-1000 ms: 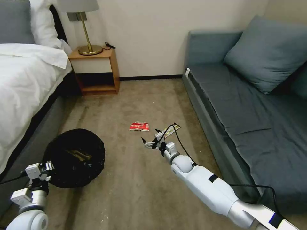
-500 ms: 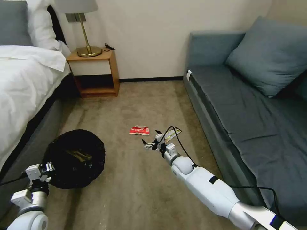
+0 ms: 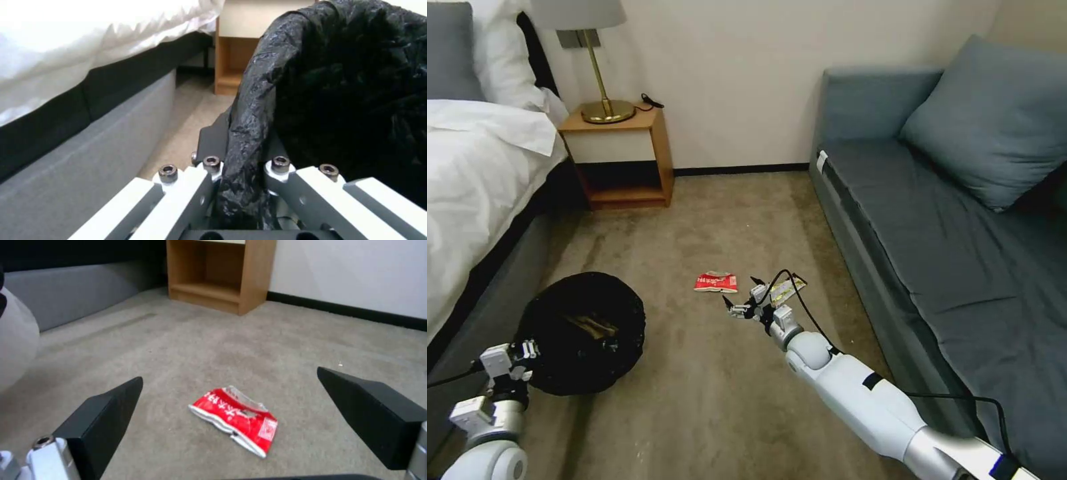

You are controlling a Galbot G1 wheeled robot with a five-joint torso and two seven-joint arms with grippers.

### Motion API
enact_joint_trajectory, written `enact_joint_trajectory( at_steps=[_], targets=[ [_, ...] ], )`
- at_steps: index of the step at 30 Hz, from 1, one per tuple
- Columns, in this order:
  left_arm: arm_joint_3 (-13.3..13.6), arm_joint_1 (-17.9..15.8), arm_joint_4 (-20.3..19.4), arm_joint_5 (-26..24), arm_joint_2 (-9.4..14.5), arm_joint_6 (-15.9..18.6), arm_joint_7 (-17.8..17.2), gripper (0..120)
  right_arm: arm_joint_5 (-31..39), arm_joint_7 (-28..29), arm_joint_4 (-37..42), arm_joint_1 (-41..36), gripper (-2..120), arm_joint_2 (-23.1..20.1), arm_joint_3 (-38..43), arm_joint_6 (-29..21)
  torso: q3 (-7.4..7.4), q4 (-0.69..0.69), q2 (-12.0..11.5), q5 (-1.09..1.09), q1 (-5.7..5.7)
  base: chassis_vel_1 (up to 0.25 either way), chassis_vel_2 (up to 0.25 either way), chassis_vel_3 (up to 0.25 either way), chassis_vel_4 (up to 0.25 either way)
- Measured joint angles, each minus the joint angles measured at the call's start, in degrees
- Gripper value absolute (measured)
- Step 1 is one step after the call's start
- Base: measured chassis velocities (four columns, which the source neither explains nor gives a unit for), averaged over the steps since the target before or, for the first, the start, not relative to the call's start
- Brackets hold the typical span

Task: Pick up the trash bin, then pick up the garbage on the floor and place it into the trash bin.

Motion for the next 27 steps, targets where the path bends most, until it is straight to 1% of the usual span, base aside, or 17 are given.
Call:
enact_joint_trajectory(
  at_steps=[12,17,27],
  targets=[
    [-0.2,0.1,0.9,0.0,0.0,-0.5,0.3,6,-0.9,-0.2,-0.7,-0.1,100,0.7,0.1,0.2,0.00,0.01,0.0,0.00,0.00,-0.085,0.091,0.094,-0.085],
    [-0.2,-0.1,1.4,-0.1,0.0,-0.7,0.4,6,-1.3,-0.2,-1.1,-0.2,100,1.1,0.3,0.3,0.00,-0.01,0.0,0.00,0.00,-0.087,0.069,0.080,-0.083],
    [-0.4,-0.1,2.6,-0.2,0.2,-1.6,0.7,6,-2.5,-0.3,-2.1,-0.5,100,2.2,0.3,0.5,0.00,0.00,0.0,0.00,0.00,-0.099,0.112,0.105,-0.100]
  ],
)
